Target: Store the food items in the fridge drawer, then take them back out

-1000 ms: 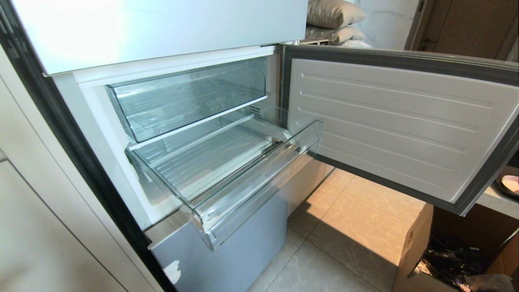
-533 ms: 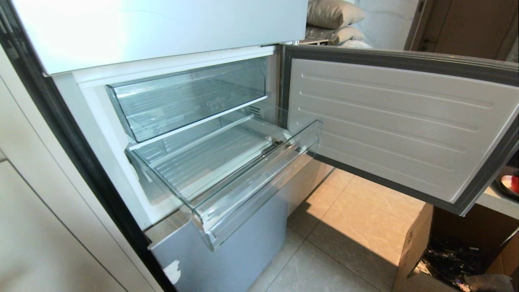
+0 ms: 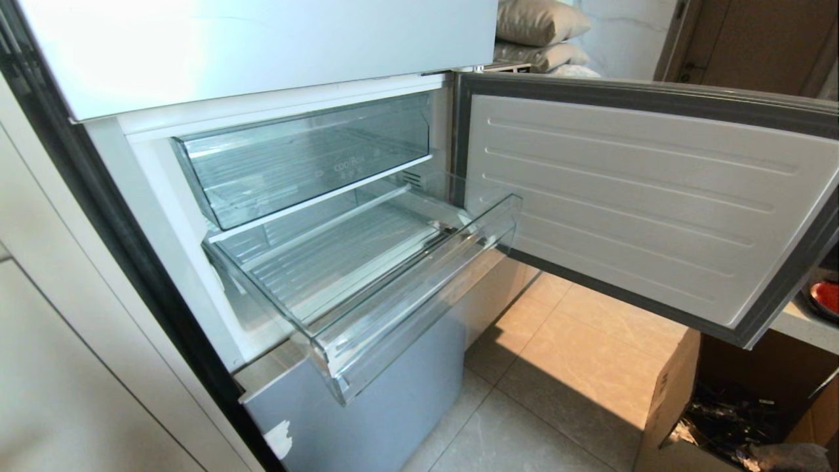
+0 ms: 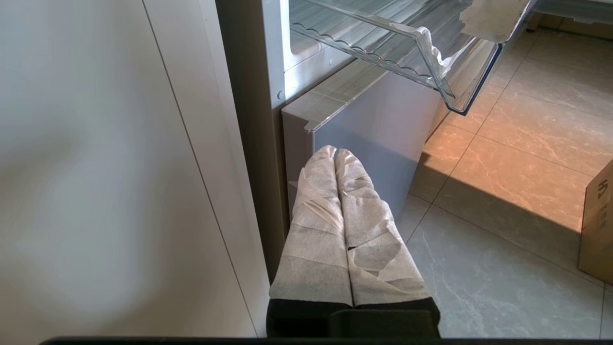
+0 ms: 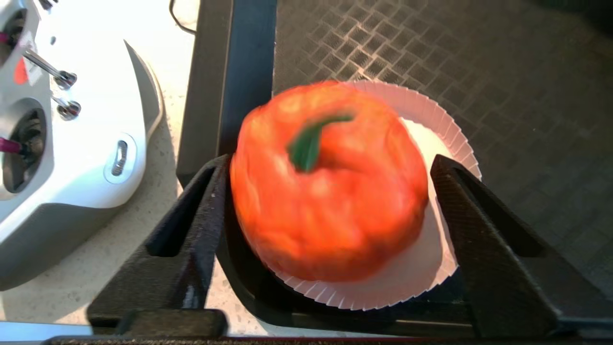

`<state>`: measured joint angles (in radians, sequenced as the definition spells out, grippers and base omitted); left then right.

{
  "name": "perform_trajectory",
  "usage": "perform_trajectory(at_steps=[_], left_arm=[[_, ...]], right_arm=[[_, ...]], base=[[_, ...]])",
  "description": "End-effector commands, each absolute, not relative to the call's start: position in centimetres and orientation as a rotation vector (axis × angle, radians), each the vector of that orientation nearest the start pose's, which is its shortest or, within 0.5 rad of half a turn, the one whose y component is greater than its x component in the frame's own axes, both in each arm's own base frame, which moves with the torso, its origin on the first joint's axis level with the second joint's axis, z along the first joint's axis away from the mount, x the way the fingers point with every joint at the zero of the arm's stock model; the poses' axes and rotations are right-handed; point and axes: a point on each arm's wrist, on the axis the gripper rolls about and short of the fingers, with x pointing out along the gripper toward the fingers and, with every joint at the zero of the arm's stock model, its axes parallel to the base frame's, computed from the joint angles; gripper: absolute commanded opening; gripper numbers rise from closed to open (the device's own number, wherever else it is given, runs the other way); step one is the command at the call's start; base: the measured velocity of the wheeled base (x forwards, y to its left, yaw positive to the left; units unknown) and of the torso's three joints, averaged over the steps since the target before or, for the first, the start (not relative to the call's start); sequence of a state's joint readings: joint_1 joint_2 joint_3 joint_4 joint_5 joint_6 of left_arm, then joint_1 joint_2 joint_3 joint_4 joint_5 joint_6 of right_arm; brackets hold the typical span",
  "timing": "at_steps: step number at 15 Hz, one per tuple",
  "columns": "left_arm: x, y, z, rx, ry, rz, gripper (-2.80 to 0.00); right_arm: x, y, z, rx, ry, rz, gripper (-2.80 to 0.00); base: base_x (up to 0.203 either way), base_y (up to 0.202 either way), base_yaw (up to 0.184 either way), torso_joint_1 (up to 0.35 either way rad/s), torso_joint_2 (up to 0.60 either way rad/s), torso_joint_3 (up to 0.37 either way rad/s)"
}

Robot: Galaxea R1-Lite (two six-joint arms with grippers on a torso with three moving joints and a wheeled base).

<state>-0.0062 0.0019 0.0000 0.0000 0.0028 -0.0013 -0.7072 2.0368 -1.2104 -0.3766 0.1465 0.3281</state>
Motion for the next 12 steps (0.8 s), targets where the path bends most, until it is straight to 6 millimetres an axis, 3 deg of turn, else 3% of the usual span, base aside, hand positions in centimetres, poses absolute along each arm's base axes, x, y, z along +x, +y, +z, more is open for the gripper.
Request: perform_trajectory(at_steps=[1, 4, 7, 8, 12], left_arm=[[-2.3, 0.0, 7.6, -0.002, 0.003, -0.003, -2.80], [-2.3, 0.0, 7.6, -0.002, 0.003, -0.003, -2.80], [-2.3, 0.0, 7.6, -0.002, 0.003, -0.003, -2.80], [-2.3, 0.0, 7.6, -0.002, 0.003, -0.003, -2.80], [-2.3, 0.0, 7.6, -0.002, 0.003, -0.003, -2.80]], right_arm=[[30.6, -25.8, 15.2, 0.498, 0.304, -0.616, 0.00], [30.4, -25.6, 16.0, 0.492, 0.287, -0.615, 0.00], [28.7, -24.5, 18.8, 0.466, 0.227, -0.617, 0.00], [27.5, -23.6, 20.3, 0.448, 0.198, -0.624, -2.80], [19.9, -17.7, 26.4, 0.362, 0.027, -0.691, -2.80]], base=[[0.000, 0.000, 0.000, 0.000, 0.00, 0.000], [0.000, 0.000, 0.000, 0.000, 0.00, 0.000], [0.000, 0.000, 0.000, 0.000, 0.00, 0.000], [0.000, 0.000, 0.000, 0.000, 0.00, 0.000], [0.000, 0.000, 0.000, 0.000, 0.00, 0.000]])
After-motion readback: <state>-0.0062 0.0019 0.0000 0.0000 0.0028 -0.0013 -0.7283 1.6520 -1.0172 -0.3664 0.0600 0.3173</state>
